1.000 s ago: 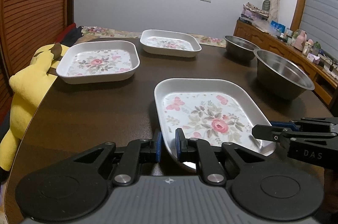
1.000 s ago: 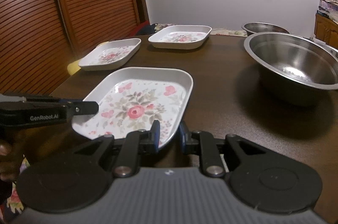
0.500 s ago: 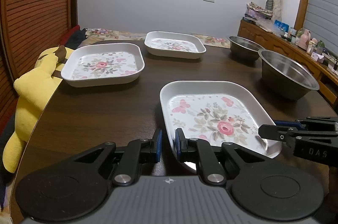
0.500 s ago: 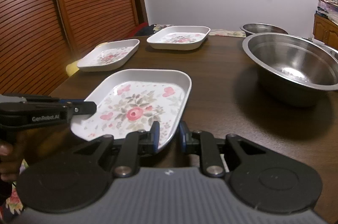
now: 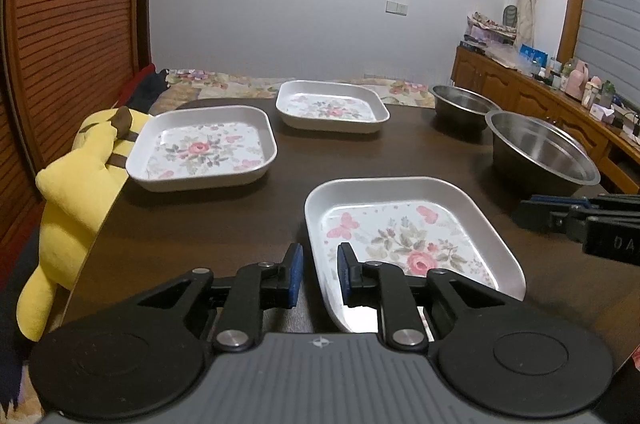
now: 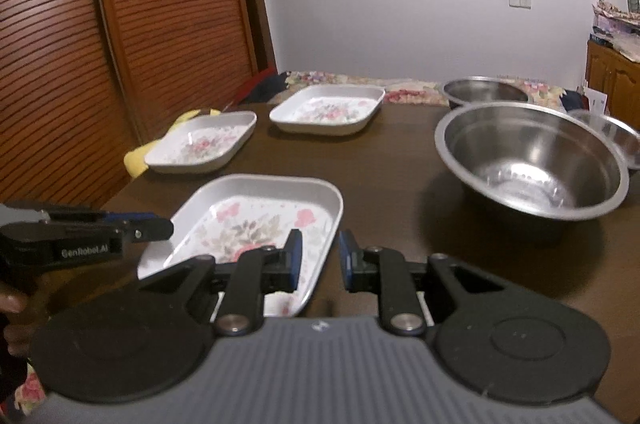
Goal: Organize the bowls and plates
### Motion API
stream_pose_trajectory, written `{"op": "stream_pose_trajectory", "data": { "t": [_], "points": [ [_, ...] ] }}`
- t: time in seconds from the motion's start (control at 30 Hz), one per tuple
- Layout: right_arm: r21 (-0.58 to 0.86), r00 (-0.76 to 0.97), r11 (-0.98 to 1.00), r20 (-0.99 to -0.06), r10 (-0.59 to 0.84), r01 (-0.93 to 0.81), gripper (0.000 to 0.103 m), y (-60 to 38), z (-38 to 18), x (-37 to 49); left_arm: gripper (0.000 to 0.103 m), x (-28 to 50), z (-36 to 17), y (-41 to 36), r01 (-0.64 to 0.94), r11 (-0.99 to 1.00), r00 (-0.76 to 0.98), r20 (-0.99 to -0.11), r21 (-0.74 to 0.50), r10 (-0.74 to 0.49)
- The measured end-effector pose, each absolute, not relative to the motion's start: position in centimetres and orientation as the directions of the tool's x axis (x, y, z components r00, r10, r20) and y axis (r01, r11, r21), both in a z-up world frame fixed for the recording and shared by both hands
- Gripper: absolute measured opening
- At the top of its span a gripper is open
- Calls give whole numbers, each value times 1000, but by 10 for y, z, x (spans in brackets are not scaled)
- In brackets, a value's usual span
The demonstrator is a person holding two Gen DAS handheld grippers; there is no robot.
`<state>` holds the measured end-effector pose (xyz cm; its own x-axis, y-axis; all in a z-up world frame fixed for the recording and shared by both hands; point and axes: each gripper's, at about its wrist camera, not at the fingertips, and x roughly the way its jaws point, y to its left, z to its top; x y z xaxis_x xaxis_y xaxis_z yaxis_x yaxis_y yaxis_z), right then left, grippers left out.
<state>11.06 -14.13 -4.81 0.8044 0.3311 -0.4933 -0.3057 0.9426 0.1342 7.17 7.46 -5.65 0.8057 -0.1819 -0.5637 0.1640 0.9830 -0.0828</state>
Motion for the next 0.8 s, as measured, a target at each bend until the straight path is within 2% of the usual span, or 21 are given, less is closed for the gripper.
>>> {"op": "stream_pose_trajectory", "data": {
  "t": [0.2,0.33,0.37,0.5,0.57,0.67,0.8],
  "points": [
    [117,803,931,-477,358,-346,22,-130,-34,120,32,82,-46,83,159,985,820,-547,-65,-168],
    [82,798,916,-464,384,-393,22,-113,-19,134,46,98,-34,96,145,989,838,-527,-41,-145],
    [77,796,911,-461,393,-405,24,-108,-16,138,47,101,-31,99,142,989,841,-523,-35,-139],
    [69,783,897,-462,417,-437,44,-87,-7,163,57,120,-22,120,122,992,853,-510,-12,-112],
    [73,770,890,-473,427,-449,44,-75,-5,179,58,131,-19,133,108,994,856,-508,-10,-98],
    [99,743,881,-499,447,-463,52,-59,-4,202,58,148,-17,151,86,996,857,-509,-2,-75],
    [114,713,874,-533,455,-473,52,-38,-7,231,58,173,-19,175,61,998,853,-519,-3,-53]
  ]
}}
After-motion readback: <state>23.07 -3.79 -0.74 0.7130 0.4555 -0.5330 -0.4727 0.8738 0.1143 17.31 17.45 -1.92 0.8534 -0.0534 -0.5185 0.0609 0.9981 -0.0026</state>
